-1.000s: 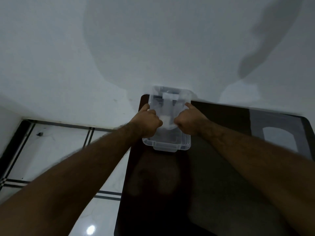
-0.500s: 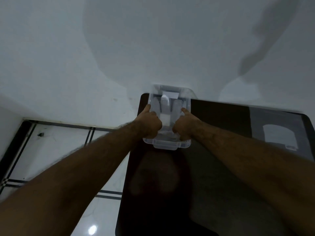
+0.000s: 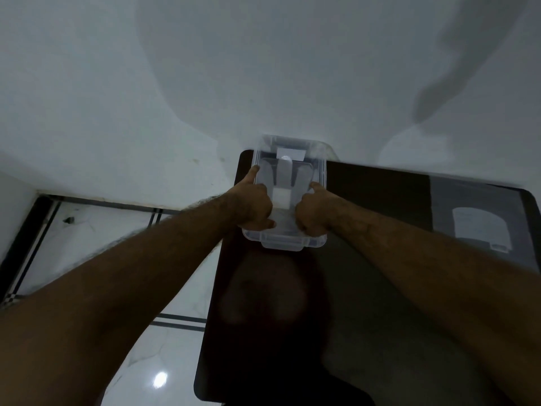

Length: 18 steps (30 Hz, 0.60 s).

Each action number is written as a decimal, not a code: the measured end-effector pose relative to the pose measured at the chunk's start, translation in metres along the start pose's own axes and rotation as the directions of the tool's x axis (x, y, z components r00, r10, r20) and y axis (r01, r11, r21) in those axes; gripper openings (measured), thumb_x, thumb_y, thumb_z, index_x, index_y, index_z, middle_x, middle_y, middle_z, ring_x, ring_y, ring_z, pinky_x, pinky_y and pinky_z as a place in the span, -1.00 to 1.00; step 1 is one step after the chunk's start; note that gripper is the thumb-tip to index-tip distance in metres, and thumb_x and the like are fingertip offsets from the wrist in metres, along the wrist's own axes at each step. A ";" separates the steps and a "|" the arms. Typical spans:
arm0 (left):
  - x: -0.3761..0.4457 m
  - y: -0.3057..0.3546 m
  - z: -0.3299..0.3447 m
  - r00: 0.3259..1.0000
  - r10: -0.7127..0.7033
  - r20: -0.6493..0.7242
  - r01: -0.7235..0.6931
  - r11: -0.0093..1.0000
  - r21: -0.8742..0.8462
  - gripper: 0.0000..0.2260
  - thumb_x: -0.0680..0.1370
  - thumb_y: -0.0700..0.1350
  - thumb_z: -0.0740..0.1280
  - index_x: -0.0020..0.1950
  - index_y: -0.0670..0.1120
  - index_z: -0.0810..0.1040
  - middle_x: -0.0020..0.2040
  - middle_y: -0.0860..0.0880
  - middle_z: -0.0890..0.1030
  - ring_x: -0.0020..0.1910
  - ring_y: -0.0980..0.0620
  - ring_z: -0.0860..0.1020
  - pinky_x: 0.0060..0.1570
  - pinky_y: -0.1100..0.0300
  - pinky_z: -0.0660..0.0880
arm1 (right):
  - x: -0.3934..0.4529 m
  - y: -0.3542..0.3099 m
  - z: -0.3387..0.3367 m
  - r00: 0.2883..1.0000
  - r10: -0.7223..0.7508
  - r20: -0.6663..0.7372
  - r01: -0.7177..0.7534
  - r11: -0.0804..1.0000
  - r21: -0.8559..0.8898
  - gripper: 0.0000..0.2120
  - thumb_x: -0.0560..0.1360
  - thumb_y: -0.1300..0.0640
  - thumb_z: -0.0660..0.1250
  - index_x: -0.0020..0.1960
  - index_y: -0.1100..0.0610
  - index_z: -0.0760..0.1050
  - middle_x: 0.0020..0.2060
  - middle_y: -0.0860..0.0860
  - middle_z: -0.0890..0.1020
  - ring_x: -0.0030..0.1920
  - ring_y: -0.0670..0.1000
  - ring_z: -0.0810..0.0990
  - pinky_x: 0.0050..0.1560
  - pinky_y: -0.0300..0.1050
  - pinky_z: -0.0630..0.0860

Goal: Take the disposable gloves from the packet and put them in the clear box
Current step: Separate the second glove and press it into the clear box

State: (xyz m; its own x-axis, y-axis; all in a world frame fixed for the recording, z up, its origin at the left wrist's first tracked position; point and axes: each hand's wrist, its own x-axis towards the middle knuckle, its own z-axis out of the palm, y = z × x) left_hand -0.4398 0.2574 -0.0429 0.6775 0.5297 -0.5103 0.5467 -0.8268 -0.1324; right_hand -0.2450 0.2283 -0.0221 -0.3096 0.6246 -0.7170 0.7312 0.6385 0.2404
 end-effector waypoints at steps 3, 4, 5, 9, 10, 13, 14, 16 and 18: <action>0.002 0.000 0.002 1.000 0.007 0.028 -0.007 1.000 0.000 -0.49 0.68 0.34 0.11 0.16 0.05 0.74 0.07 0.03 0.73 0.37 -0.08 0.55 0.52 -0.46 -0.31 | 0.003 0.001 0.002 0.998 -0.028 -0.052 0.029 1.000 0.012 -0.69 0.60 -0.08 0.40 0.31 -0.02 0.61 0.24 0.01 0.65 0.32 0.11 0.57 0.57 0.29 0.17; 0.002 0.000 0.003 0.999 0.006 0.043 -0.006 1.000 0.005 -0.49 0.68 0.34 0.11 0.18 0.06 0.73 0.08 0.03 0.73 0.38 -0.08 0.54 0.52 -0.46 -0.32 | 0.005 0.000 0.003 0.999 -0.025 -0.042 0.026 0.999 0.021 -0.67 0.59 -0.09 0.41 0.32 -0.02 0.60 0.26 0.02 0.64 0.36 0.13 0.55 0.58 0.30 0.15; 0.003 0.000 0.003 0.999 0.006 0.052 -0.006 1.000 0.011 -0.49 0.69 0.34 0.11 0.19 0.06 0.73 0.09 0.03 0.73 0.38 -0.08 0.55 0.52 -0.45 -0.33 | 0.007 -0.001 0.005 0.999 -0.020 -0.025 0.021 0.999 0.030 -0.65 0.59 -0.09 0.42 0.34 -0.02 0.59 0.30 0.03 0.63 0.40 0.14 0.53 0.60 0.32 0.11; 0.005 -0.005 -0.005 1.000 -0.004 -0.005 0.004 1.000 0.005 -0.50 0.71 0.31 0.09 0.16 0.06 0.72 0.06 0.02 0.73 0.34 -0.08 0.57 0.55 -0.46 -0.24 | 0.011 0.002 0.002 0.997 -0.028 -0.067 0.030 0.999 0.034 -0.70 0.63 -0.06 0.35 0.34 -0.04 0.60 0.28 0.01 0.64 0.44 0.15 0.52 0.60 0.46 -0.08; 0.005 -0.007 -0.008 1.000 -0.016 -0.020 0.017 1.000 0.008 -0.51 0.71 0.31 0.09 0.16 0.06 0.71 0.06 0.02 0.73 0.33 -0.08 0.57 0.57 -0.46 -0.21 | 0.011 0.005 0.002 0.993 -0.031 -0.110 0.035 0.999 0.028 -0.71 0.64 -0.05 0.32 0.32 -0.05 0.61 0.25 0.01 0.65 0.41 0.15 0.54 0.59 0.49 -0.09; 0.005 -0.009 -0.018 0.997 -0.070 0.016 0.069 0.997 0.041 -0.54 0.71 0.29 0.12 0.19 0.05 0.70 0.11 0.01 0.73 0.37 -0.10 0.55 0.58 -0.46 -0.21 | 0.010 0.011 -0.001 0.993 -0.001 -0.121 0.009 0.998 0.061 -0.70 0.64 -0.07 0.33 0.34 -0.06 0.59 0.30 0.02 0.62 0.46 0.17 0.49 0.59 0.50 -0.08; 0.005 -0.009 -0.021 0.996 -0.081 0.038 0.078 0.995 0.056 -0.54 0.71 0.29 0.13 0.20 0.04 0.69 0.14 0.00 0.73 0.39 -0.11 0.54 0.58 -0.45 -0.22 | 0.009 0.012 -0.002 0.995 0.021 -0.094 -0.014 0.997 0.074 -0.66 0.64 -0.08 0.35 0.38 -0.05 0.57 0.36 0.04 0.58 0.51 0.20 0.44 0.59 0.47 -0.05; 0.005 -0.008 -0.025 0.994 -0.079 0.072 0.073 0.994 0.076 -0.53 0.70 0.31 0.13 0.23 0.03 0.68 0.17 0.01 0.72 0.39 -0.10 0.53 0.58 -0.44 -0.21 | 0.007 0.011 -0.003 0.997 0.043 -0.060 -0.037 0.995 0.094 -0.59 0.64 -0.08 0.37 0.46 -0.02 0.51 0.46 0.07 0.51 0.55 0.24 0.36 0.61 0.41 0.02; 0.006 -0.008 -0.026 0.995 -0.067 0.078 0.061 0.995 0.084 -0.50 0.70 0.32 0.11 0.25 0.02 0.68 0.17 0.01 0.72 0.37 -0.09 0.54 0.58 -0.42 -0.18 | 0.007 0.013 -0.001 0.996 -0.018 -0.088 0.024 0.998 0.058 -0.60 0.64 -0.07 0.35 0.46 -0.05 0.51 0.45 0.04 0.54 0.56 0.22 0.37 0.61 0.45 -0.03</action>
State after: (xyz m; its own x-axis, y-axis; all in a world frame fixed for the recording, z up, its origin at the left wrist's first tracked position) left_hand -0.4276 0.2722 -0.0229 0.5987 0.5678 -0.5649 0.5439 -0.8060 -0.2337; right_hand -0.2381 0.2409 -0.0233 -0.3750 0.6497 -0.6612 0.7578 0.6257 0.1850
